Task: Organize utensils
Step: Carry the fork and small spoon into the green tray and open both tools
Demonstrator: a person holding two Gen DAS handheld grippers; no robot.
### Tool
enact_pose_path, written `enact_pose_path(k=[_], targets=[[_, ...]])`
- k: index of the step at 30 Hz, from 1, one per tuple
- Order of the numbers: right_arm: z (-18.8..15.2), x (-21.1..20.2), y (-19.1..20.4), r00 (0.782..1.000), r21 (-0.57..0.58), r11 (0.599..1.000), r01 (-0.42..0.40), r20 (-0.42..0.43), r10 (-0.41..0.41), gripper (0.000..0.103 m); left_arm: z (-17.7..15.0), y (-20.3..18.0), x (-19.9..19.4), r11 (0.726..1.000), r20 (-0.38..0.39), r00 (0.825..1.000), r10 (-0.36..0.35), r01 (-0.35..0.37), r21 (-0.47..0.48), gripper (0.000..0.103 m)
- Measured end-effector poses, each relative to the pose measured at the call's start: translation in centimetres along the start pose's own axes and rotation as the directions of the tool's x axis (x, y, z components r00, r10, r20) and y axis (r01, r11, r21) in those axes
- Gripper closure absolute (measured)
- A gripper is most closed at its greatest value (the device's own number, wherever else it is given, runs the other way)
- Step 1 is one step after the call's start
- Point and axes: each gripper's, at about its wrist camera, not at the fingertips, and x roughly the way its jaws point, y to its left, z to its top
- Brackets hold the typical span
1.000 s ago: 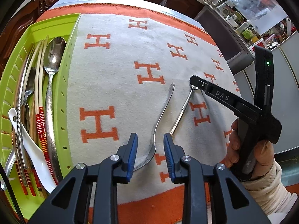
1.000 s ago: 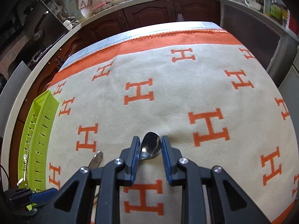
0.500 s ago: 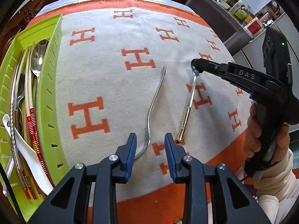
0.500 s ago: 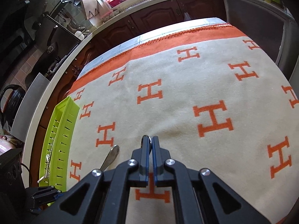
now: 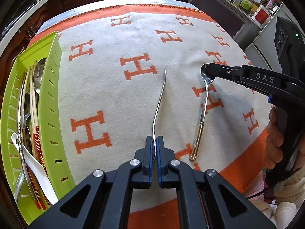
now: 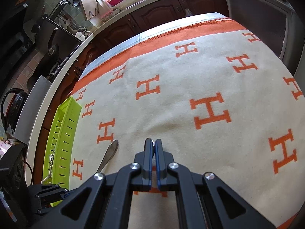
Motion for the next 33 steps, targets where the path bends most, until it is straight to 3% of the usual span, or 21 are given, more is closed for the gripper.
enact_pose_path(k=[11,16,21,27,33], targets=[[0.9,-1.8,2.2,0.996,-0.025,0.995,-0.093,0.008,0.093,0.1,0.4,1.2,-3.8,0.998,0.106,0.994,-0.005,0.012,-0.069,0.102],[1.6,-2.3,5.3,0.989,-0.083,0.986,-0.147,0.001,0.148,0.1,-0.1,4.0,-6.9,0.987,0.162,0.986,0.048,-0.022,-0.159,0.102],[2.6,-2.3,10.0,0.98,-0.174,0.965,-0.197,-0.017,0.197,0.1,-1.0,8.8,-9.8,0.956,0.209,0.968,0.141,-0.078,-0.284,0.102],[3.5,-0.9,16.1,0.973,-0.283,0.931,-0.229,-0.051,0.224,0.1,-2.8,14.2,-10.9,0.898,0.204,0.95,0.239,-0.136,-0.418,0.102],[3.0,2.4,21.2,0.977,-0.395,0.894,-0.211,-0.11,0.182,0.1,-4.6,17.3,-9.8,0.869,0.184,0.955,0.234,-0.121,-0.48,0.102]])
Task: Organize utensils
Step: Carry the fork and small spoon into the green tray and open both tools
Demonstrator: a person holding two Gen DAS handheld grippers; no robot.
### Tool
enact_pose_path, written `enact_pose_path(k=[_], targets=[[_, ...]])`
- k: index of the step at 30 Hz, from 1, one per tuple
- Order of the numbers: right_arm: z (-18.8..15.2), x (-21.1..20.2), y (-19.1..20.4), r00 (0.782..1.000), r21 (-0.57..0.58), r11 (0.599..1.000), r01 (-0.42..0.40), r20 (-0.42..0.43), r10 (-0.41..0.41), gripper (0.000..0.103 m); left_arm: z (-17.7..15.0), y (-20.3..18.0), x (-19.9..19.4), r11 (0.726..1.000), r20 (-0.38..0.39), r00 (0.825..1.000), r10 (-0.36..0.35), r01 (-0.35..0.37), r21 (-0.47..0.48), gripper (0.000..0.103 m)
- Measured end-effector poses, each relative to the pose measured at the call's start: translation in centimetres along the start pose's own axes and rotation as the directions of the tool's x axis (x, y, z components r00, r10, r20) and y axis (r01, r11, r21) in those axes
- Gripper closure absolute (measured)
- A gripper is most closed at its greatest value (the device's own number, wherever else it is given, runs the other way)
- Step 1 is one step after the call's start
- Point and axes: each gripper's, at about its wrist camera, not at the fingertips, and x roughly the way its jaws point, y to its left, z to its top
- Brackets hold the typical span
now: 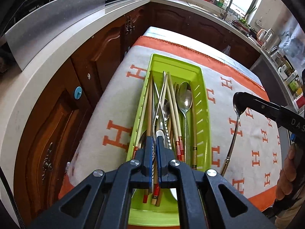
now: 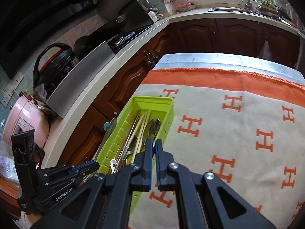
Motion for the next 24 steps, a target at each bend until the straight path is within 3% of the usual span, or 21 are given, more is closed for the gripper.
enact_pose_path(k=[7,19,21,24], targets=[[0.2,3.9,2.9,0.997,-0.09,0.995,0.034,-0.062,-0.04,0.1,-1.1,0.6,3.4,0.996,-0.075,0.994,-0.076,0.073,-0.048,0.098],[0.3,6.2,2.7,0.987,-0.06,0.995,0.075,-0.136,-0.083,0.096,0.3,-1.8,5.3,0.995,-0.057,0.993,-0.101,0.101,-0.015,0.097],[0.1,5.8,2.6,0.988,-0.054,0.996,0.076,-0.131,-0.082,0.095,0.3,-2.1,4.8,0.996,-0.043,0.995,-0.093,0.092,-0.005,0.088],[-0.2,5.0,2.6,0.989,-0.05,0.996,0.07,-0.129,-0.076,0.095,0.4,-2.3,3.6,0.997,-0.01,0.997,-0.076,0.076,0.023,0.058]])
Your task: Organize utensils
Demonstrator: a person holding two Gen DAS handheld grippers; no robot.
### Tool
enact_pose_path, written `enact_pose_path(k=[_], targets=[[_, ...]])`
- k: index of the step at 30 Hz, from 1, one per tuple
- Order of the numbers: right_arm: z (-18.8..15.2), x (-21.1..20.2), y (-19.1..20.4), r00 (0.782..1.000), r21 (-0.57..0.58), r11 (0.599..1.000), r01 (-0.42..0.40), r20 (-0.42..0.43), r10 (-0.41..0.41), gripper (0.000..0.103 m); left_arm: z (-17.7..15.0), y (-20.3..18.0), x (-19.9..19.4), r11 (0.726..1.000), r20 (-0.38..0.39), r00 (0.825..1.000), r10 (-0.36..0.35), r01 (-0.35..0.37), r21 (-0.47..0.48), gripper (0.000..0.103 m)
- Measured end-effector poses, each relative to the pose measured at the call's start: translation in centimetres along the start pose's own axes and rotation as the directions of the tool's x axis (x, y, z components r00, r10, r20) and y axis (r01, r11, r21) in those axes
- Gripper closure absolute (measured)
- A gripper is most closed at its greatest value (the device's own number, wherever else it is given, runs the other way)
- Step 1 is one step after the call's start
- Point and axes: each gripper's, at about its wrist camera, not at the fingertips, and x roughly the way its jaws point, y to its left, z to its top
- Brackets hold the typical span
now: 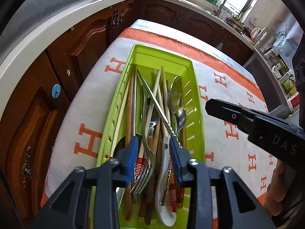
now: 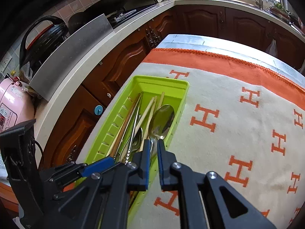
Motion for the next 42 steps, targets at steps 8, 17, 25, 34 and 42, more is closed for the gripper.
enact_pose_path(k=[8,17,25,34,42], targets=[[-1.2,-1.9,-0.2,1.0,0.018,1.0,-0.019,0.011,0.019,0.095,0.2,-1.0,-3.7,0.998,0.076,0.997,0.028,-0.032,0.057,0.014],[-3.2,-4.5,-2.3,1.0,0.077,0.997,-0.004,0.026,0.002,0.091,-0.7,-2.8,-6.0,0.991,0.104,0.994,0.045,-0.058,0.117,0.001],[-5.7,-7.0,-4.0,0.998,0.112,0.993,0.047,0.028,-0.05,0.091,-1.5,-3.8,-6.4,0.992,0.068,0.997,0.038,-0.046,0.119,0.001],[-8.8,-10.1,-6.2,0.996,0.162,0.983,0.087,0.014,-0.09,0.085,-2.3,-6.8,-6.3,0.988,0.029,0.999,0.031,-0.034,0.149,0.001],[-9.2,-14.5,-6.8,0.992,0.187,0.979,0.081,0.083,-0.098,0.076,-1.7,-10.7,-8.8,0.979,0.076,0.997,0.034,-0.048,0.198,0.001]])
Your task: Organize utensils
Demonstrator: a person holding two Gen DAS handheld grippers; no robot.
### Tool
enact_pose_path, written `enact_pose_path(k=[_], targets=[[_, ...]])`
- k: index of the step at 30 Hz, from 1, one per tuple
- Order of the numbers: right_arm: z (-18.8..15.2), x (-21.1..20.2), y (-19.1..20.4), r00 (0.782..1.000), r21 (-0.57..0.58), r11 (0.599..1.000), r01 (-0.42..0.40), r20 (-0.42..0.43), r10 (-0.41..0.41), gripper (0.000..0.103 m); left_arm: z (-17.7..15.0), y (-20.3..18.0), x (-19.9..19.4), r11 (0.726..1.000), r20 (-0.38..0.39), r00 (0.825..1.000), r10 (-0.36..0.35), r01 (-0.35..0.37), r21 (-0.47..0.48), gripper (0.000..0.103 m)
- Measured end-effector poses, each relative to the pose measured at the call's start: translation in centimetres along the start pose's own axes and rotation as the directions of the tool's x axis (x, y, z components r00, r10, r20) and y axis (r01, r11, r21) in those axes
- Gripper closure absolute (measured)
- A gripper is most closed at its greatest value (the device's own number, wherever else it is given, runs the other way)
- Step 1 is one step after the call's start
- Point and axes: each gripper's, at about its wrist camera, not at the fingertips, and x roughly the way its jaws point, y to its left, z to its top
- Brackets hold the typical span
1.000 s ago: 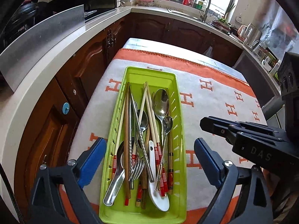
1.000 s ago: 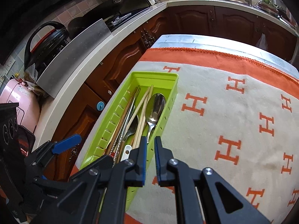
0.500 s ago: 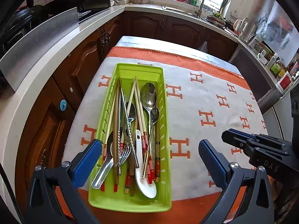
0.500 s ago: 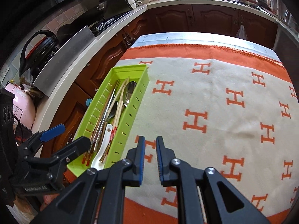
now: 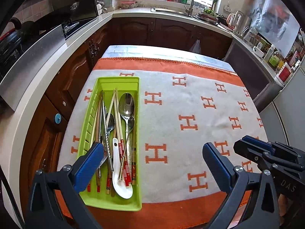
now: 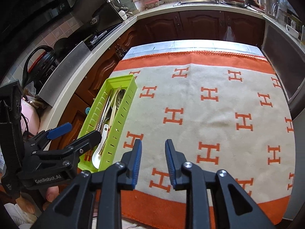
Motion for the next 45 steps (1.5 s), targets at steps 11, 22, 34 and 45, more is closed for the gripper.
enact_pose_path(k=[11,22,34,45], targets=[[-0.2,-3.5,-0.9,0.993,0.03,0.998,0.047,0.105,-0.05,0.069,0.4,-2.4,-1.8,1.0,0.044,0.999,0.003,-0.004,0.031,0.001],[-1.0,-3.0,-1.2,0.992,0.048,0.997,0.067,0.1,-0.072,0.067,0.0,-2.9,-1.5,0.999,0.04,0.998,0.045,-0.046,0.024,0.001],[-1.1,-2.4,-1.4,0.993,0.054,0.996,0.071,0.085,-0.076,0.067,-0.1,-3.0,-1.5,0.996,0.047,0.995,0.084,-0.085,0.026,0.001],[-1.1,-2.4,-1.1,0.993,0.055,0.996,0.071,0.087,-0.076,0.067,-0.1,-2.9,-1.7,0.996,0.05,0.995,0.089,-0.09,0.026,0.001]])
